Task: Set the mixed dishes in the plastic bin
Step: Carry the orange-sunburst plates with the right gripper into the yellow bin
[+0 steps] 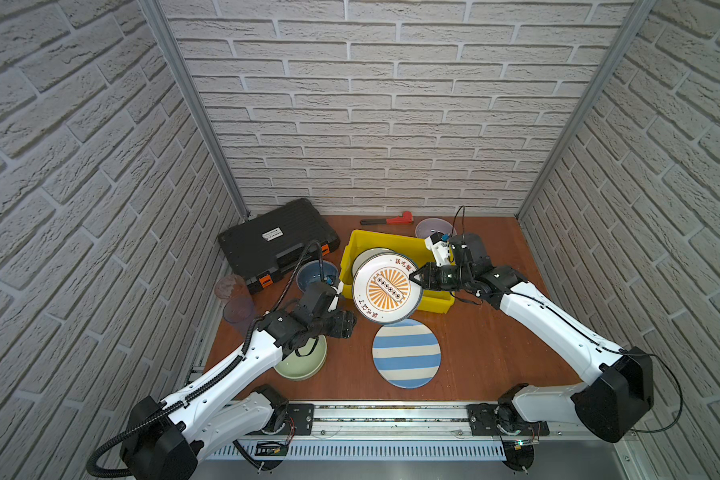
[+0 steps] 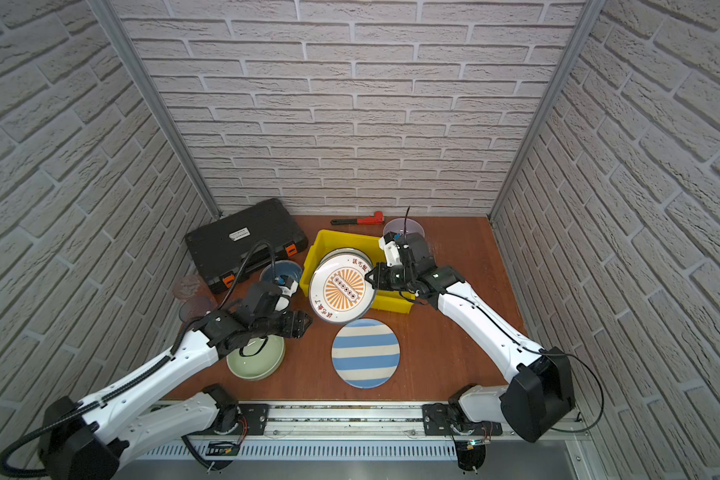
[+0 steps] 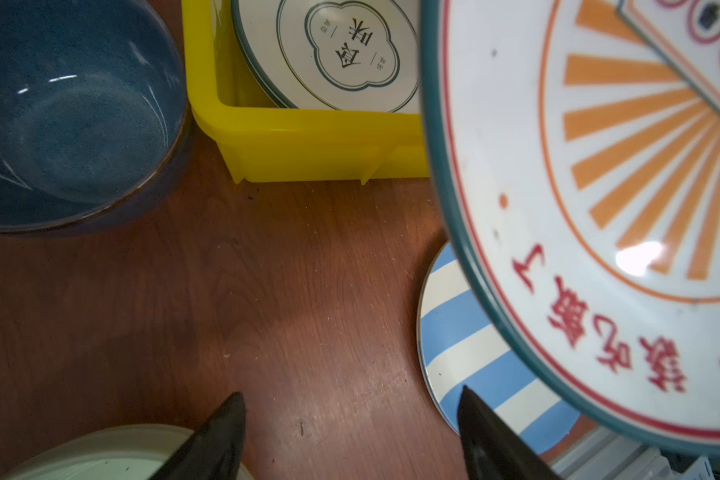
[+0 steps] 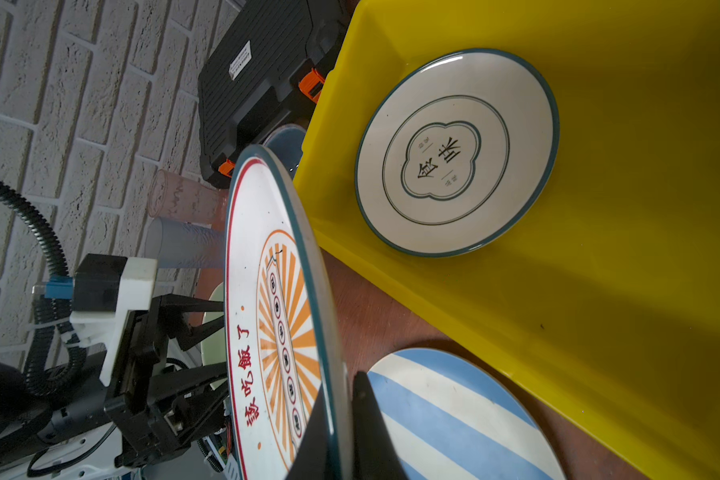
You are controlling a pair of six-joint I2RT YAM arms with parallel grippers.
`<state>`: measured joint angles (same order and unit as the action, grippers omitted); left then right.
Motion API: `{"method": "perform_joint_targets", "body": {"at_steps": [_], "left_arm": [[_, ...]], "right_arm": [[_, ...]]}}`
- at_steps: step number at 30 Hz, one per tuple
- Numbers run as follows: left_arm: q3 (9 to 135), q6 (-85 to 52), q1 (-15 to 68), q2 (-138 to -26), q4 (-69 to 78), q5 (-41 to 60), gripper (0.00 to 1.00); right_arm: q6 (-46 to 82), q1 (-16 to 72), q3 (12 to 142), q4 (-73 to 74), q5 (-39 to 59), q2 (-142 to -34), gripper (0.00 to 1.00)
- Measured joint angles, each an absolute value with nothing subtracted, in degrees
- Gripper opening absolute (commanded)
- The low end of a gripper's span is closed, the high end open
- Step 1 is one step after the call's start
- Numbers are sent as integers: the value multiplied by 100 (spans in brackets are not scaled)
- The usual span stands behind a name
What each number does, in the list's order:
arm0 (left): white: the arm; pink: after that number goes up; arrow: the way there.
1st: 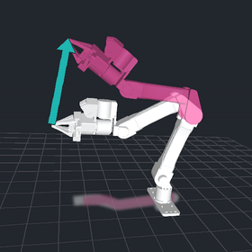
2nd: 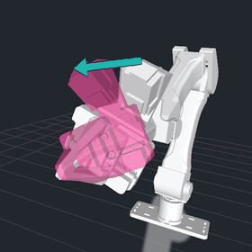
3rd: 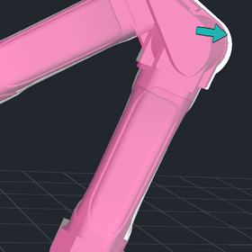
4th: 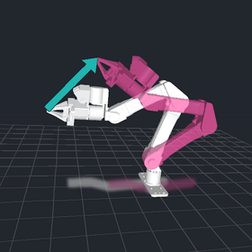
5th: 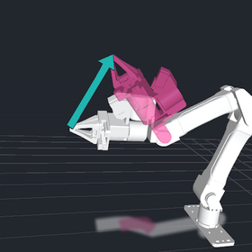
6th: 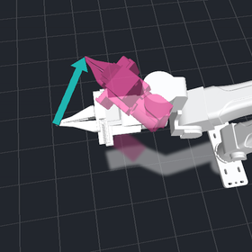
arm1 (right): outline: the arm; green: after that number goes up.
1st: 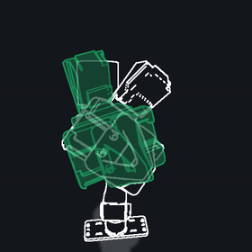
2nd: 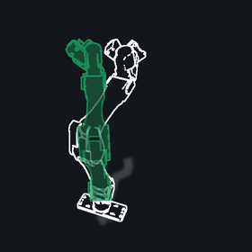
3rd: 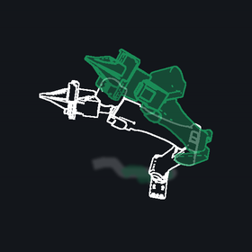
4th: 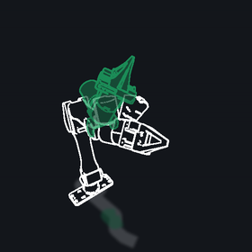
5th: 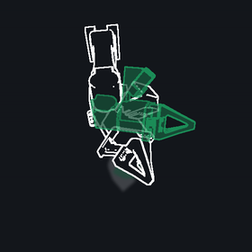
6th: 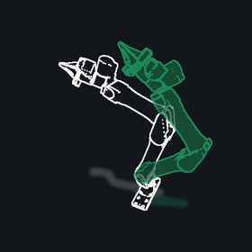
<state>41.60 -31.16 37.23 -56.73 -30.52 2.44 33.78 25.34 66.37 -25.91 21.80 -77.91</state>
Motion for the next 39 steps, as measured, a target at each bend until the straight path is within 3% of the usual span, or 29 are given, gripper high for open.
{"method": "perform_joint_targets", "body": {"at_steps": [22,39], "left_arm": [[4158,-3114,3723,-5627,-3144,132,80],[4158,-3109,3723,-5618,-3181,115,80]], "right_arm": [[3900,2359,6847,-864,1752,-9365,6],[4206,2137,6847,-163,1673,-9852,6]]}}
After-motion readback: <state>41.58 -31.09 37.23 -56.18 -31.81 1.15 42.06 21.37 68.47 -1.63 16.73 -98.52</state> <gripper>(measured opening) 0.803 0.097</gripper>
